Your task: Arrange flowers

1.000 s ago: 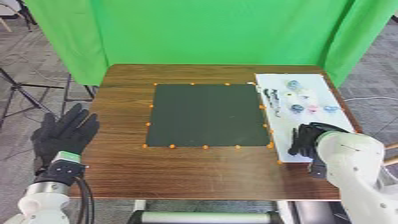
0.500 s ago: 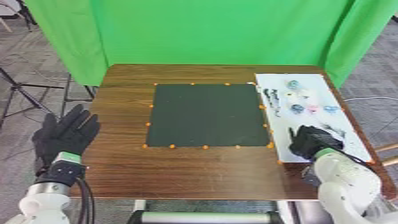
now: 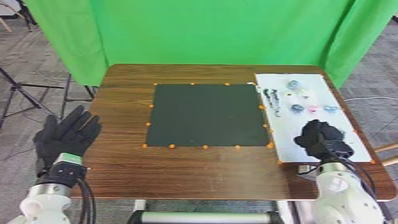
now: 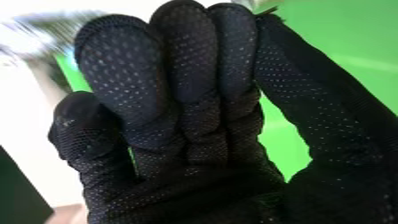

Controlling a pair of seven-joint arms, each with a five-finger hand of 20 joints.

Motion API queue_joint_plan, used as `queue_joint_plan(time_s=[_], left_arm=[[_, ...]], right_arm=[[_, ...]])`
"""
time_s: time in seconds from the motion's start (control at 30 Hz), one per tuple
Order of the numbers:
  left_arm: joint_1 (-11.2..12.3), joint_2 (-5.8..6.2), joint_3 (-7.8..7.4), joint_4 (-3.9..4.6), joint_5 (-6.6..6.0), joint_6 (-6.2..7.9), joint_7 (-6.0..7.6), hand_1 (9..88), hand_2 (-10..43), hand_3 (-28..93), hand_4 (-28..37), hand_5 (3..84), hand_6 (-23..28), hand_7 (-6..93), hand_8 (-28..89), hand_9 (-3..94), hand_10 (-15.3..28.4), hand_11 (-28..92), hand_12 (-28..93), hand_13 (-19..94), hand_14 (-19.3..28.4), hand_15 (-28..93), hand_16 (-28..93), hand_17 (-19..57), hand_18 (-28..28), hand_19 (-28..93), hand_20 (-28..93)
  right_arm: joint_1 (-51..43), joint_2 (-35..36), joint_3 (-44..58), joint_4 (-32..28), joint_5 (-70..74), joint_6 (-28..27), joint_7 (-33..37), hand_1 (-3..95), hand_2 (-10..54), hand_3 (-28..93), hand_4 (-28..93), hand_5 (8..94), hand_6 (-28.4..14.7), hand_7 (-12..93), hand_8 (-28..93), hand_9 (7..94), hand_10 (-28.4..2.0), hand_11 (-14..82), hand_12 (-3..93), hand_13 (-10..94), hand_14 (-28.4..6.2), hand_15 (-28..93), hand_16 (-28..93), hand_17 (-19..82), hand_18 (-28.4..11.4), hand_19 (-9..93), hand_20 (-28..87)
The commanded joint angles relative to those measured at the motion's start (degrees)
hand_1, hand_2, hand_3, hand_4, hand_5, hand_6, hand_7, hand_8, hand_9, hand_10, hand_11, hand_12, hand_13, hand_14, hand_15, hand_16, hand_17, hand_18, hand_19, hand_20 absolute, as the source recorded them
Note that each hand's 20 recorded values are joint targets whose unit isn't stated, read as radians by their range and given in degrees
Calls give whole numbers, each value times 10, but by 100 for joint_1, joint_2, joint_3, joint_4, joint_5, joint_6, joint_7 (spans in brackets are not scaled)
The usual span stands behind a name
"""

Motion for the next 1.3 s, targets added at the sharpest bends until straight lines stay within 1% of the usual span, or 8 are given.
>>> queue_joint_plan(time_s=[0.03,0.23,0.4,0.53,0.8,1.07,1.2,1.3], left_arm=[[85,-44,-15,-47,-7,24,-24,300,173,732,-283,489,77,171,-106,439,150,271,105,323,161,500,-99,-35,132,402,100],[85,-23,-102,-43,-40,42,29,300,173,731,-283,489,78,168,-106,437,150,269,105,323,161,500,-99,-35,132,402,100],[170,-7,-374,-7,-157,223,329,301,173,730,-283,489,78,167,-104,437,150,269,106,323,162,500,-99,-35,132,402,100],[222,22,-547,3,-140,237,410,301,173,730,-283,488,77,167,-104,437,150,268,105,323,161,499,-99,-35,132,402,100],[-64,45,-308,135,-190,209,377,301,173,730,-283,488,77,166,-103,437,150,267,104,324,161,498,-100,-34,132,400,99],[-107,89,-342,209,-243,308,516,301,173,731,-283,487,77,166,-104,436,151,265,105,323,159,497,-100,-34,131,399,99],[-241,115,-276,257,-187,328,359,300,173,731,-283,487,77,165,-104,437,151,265,105,323,159,497,-100,-34,131,400,99],[-394,163,-174,246,-157,506,227,300,173,732,-283,487,77,165,-103,437,151,264,105,322,160,495,-101,-34,131,399,99]], right_arm=[[364,132,-208,-300,-156,362,-358,346,-95,884,59,787,-48,498,264,937,-78,254,501,896,-77,429,390,540,-211,932,418],[1090,146,-835,-164,-224,208,-583,348,-95,886,55,784,-48,499,267,937,-77,252,507,894,-77,430,394,539,-210,932,423],[1841,-14,-1495,34,-254,102,-796,346,-95,888,56,783,-50,501,265,937,-77,249,514,890,-76,433,398,536,-210,932,425],[2403,-277,-2000,211,-150,-82,-947,347,-95,888,55,783,-51,502,265,937,-77,247,516,888,-76,434,400,535,-210,932,424],[3294,-1036,-2736,877,47,-633,-1085,346,-95,889,56,782,-52,502,265,937,-76,246,518,885,-76,436,404,534,-209,932,426],[3638,-1826,-3158,1393,145,-1511,-1311,348,-95,887,52,779,-52,502,266,936,-78,240,524,879,-79,442,402,530,-208,932,431],[3550,-2117,-3293,1539,92,-1832,-1252,347,-95,887,53,778,-51,502,265,935,-77,238,525,877,-79,444,401,527,-207,932,433],[3320,-2458,-3187,1666,720,-2323,-954,346,-95,887,54,778,-51,503,265,934,-77,238,527,876,-80,447,400,527,-207,932,434]])
